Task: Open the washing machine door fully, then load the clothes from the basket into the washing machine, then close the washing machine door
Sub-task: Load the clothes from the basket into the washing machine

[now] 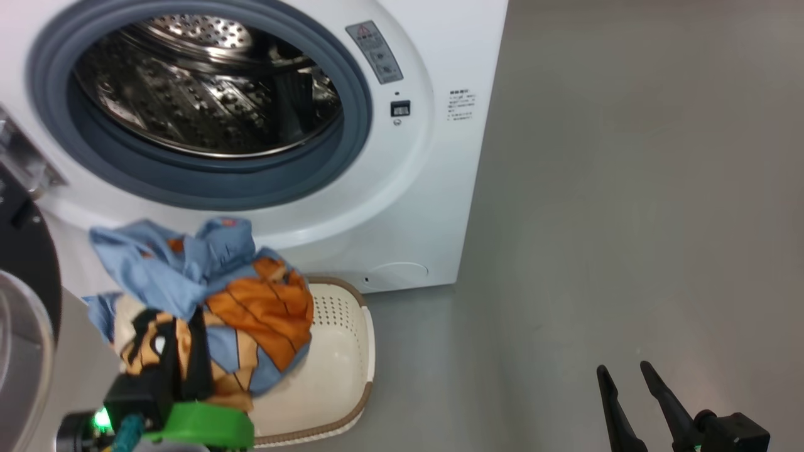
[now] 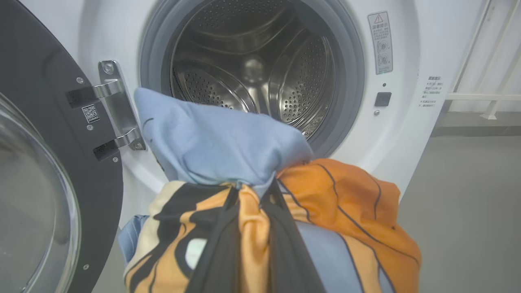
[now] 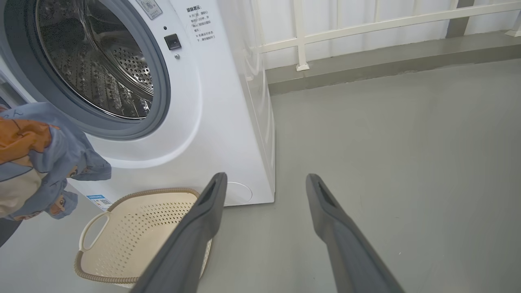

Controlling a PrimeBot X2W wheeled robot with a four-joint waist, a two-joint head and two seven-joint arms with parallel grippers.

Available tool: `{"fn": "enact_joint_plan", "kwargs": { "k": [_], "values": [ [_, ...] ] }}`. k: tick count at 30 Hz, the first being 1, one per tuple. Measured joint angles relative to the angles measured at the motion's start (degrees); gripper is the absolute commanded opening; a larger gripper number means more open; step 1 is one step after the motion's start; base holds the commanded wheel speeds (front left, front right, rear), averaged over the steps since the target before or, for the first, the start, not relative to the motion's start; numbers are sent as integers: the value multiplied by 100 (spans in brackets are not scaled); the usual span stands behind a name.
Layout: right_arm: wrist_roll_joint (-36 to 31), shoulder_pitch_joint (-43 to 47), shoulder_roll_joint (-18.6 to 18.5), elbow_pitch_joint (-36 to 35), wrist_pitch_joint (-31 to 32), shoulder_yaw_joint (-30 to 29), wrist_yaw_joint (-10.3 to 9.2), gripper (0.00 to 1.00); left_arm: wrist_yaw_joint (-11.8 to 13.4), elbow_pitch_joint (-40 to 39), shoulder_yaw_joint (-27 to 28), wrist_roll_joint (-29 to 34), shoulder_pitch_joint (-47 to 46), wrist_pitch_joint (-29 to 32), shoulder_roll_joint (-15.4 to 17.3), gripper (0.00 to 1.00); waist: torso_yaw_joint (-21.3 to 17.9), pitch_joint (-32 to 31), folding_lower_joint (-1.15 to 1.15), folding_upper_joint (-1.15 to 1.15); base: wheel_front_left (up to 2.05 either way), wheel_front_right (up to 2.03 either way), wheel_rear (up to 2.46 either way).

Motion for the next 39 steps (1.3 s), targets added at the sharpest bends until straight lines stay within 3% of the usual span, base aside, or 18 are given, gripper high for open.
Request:
{"fn": "enact_joint_plan", "kwargs": {
  "k": [20,39],
  "values": [
    [383,-966,-44,127,0,520,0,100,16,1259,485,446,-3009,-11,390,0,-592,1379,0,0,0,0,0],
    [708,-1262,-200,278,0,977,0,100,-43,3021,385,870,-5385,-16,938,0,-1134,2283,0,0,0,0,0]
  ]
}}
